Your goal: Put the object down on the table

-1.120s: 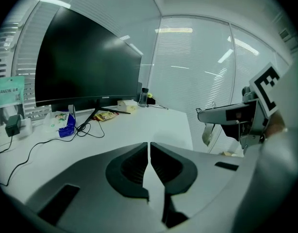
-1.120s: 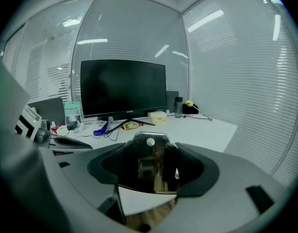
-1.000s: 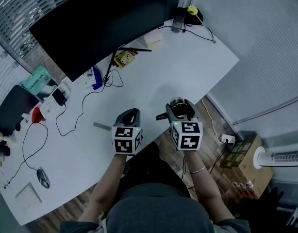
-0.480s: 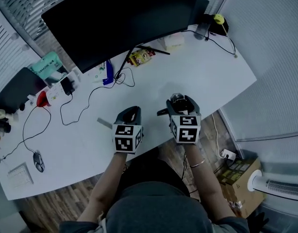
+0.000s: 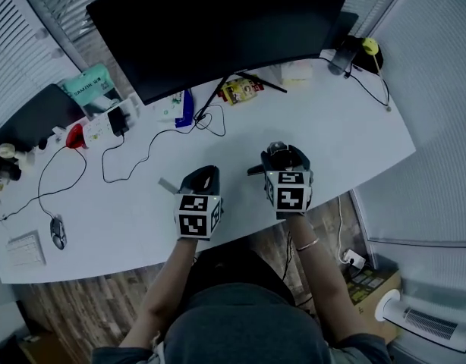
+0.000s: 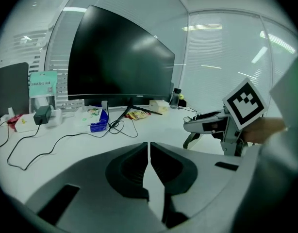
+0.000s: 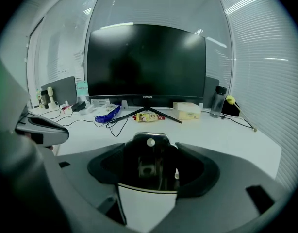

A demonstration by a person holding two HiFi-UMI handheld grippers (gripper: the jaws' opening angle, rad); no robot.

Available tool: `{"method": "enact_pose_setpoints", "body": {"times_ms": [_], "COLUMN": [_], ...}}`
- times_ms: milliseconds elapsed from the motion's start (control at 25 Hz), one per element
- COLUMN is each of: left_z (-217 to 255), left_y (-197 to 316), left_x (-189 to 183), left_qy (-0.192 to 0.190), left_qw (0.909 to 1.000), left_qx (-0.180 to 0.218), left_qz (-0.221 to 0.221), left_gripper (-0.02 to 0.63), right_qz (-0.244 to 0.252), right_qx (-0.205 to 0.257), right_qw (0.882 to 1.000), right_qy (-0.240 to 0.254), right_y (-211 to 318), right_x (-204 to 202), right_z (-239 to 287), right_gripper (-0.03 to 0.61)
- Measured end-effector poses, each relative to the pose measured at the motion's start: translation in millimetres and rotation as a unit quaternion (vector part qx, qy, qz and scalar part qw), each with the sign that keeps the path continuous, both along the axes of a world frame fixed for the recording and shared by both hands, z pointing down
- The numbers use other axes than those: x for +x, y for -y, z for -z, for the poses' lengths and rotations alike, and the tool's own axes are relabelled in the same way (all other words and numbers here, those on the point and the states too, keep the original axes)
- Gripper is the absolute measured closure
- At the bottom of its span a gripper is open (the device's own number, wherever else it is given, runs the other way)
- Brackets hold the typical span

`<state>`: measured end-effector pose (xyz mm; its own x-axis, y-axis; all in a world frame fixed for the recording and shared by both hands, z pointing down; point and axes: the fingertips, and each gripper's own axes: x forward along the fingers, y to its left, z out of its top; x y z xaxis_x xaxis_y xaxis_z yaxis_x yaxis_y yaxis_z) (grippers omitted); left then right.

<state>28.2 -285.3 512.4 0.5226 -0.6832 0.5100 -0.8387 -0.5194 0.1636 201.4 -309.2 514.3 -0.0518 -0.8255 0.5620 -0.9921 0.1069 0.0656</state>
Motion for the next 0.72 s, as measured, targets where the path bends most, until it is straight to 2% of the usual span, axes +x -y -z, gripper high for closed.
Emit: {"method": "enact_pose_setpoints", "body": {"times_ms": [320, 720], "left_z": [-7.8, -10.7], "left_y": [9.3, 20.5], "left_x": [-26.8, -43.3], "left_qy": [0.003, 0.006], "left_qw": [0.9986, 0.9960], "left_qx": [-0.012, -0.021], "left_qz": [0.051, 0.087], "left_gripper": [0.583, 0.583], "right_qz": [0.028, 0.047], "right_qx": [-0.023, -0.035], "right_qw": [0.999, 0.998], "right_qy": [-0.011, -0.025], "right_y": [35.7, 70.8], "right_x": [-10.1, -15.9], "right_z": [-22.9, -37.1], "right_gripper": [0.278, 0.278]}}
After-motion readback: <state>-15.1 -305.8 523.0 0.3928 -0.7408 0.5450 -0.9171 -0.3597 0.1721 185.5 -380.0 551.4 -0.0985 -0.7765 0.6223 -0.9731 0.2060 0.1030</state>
